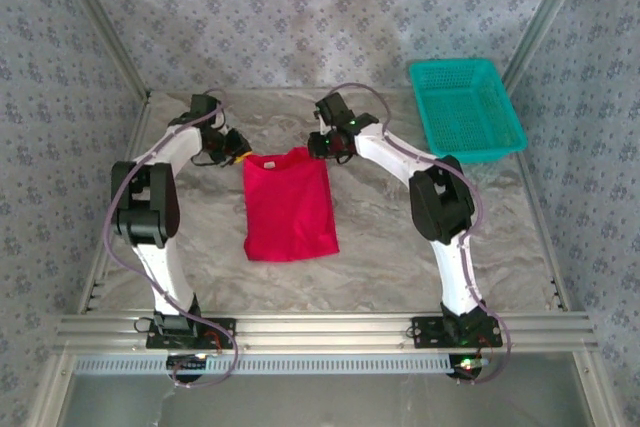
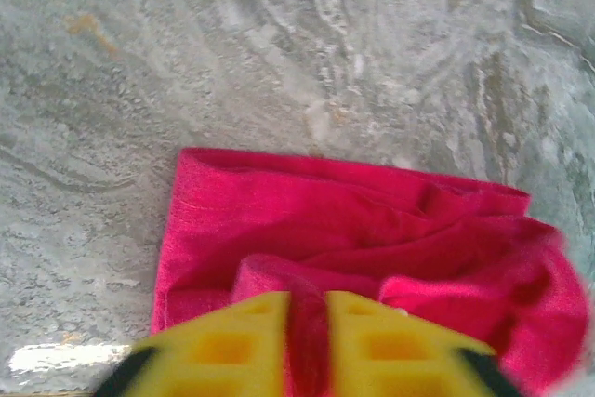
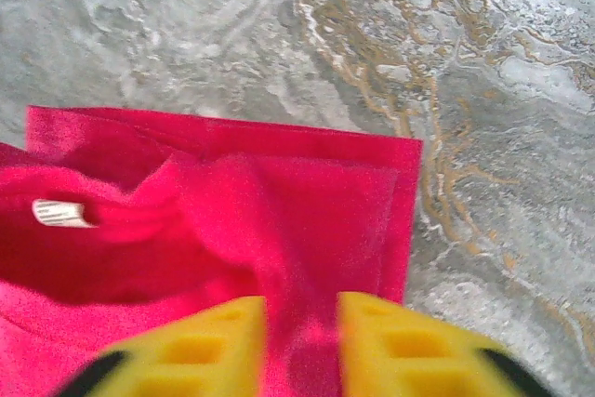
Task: Fold the inside-out t-shirt
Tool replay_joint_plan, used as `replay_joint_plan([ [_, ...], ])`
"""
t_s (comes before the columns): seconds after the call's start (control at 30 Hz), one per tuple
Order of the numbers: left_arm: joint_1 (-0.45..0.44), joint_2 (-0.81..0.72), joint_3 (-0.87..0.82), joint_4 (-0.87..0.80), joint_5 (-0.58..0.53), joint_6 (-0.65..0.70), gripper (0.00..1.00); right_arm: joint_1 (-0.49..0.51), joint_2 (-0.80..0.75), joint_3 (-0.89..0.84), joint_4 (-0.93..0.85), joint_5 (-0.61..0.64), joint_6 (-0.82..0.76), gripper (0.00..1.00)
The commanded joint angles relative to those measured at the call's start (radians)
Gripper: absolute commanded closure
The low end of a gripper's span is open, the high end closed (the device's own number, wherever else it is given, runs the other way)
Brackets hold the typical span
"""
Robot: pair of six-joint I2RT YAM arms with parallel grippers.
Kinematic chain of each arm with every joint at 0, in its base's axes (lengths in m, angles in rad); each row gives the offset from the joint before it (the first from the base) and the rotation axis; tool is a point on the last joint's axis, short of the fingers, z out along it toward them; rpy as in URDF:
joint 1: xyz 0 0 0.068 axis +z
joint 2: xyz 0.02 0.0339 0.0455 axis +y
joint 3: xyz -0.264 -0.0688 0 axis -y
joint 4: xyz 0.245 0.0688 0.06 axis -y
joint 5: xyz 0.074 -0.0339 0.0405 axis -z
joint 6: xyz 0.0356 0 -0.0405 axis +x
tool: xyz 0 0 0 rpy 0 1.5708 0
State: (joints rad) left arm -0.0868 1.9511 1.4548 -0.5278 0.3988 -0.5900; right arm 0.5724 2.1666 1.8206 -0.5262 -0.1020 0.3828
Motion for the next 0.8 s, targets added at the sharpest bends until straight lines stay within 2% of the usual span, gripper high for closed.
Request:
replay_joint_plan([
  [0.0, 0.010, 0.022, 0.019, -0.037, -0.036, 0.001, 0.43, -0.015, 0.086, 0.080, -0.053, -0.046, 0.009, 0.49],
  [0.07, 0.019, 0.004, 0.020, -0.046, -0.050, 0.017, 0.33, -0.017, 0.087, 0.079, -0.062, -0.048, -0.001, 0.34],
  [0.13, 0.032, -0.027, 0.013, -0.049, -0.055, 0.035, 0.29, -0.016, 0.075, 0.056, -0.061, -0.046, -0.019, 0.22],
  [0.2, 0.047, -0.073, -0.014, -0.041, -0.076, 0.050, 0.27, -0.015, 0.065, 0.027, -0.042, -0.047, -0.038, 0.14],
  [0.27, 0.063, -0.121, -0.054, -0.016, -0.089, 0.053, 0.25, -0.015, 0.076, 0.023, -0.032, -0.052, -0.048, 0.13],
  [0.37, 0.088, -0.186, -0.124, 0.037, -0.084, 0.040, 0.23, -0.016, 0.118, 0.055, -0.035, -0.069, -0.047, 0.15],
  [0.47, 0.131, -0.224, -0.185, 0.089, -0.028, 0.012, 0.22, -0.012, 0.169, 0.094, -0.048, -0.064, -0.050, 0.18],
  [0.53, 0.170, -0.242, -0.235, 0.145, 0.027, -0.023, 0.15, -0.009, 0.198, 0.107, -0.051, -0.056, -0.052, 0.20],
  [0.6, 0.207, -0.261, -0.291, 0.213, 0.074, -0.056, 0.00, -0.010, 0.221, 0.117, -0.052, -0.050, -0.055, 0.21],
  [0.67, 0.241, -0.287, -0.352, 0.290, 0.100, -0.085, 0.00, -0.010, 0.238, 0.124, -0.052, -0.050, -0.060, 0.25],
  [0.7, 0.251, -0.303, -0.384, 0.336, 0.112, -0.096, 0.00, -0.012, 0.241, 0.128, -0.052, -0.051, -0.062, 0.30],
  [0.77, 0.254, -0.331, -0.425, 0.402, 0.136, -0.097, 0.00, -0.014, 0.241, 0.125, -0.060, -0.065, -0.069, 0.52],
])
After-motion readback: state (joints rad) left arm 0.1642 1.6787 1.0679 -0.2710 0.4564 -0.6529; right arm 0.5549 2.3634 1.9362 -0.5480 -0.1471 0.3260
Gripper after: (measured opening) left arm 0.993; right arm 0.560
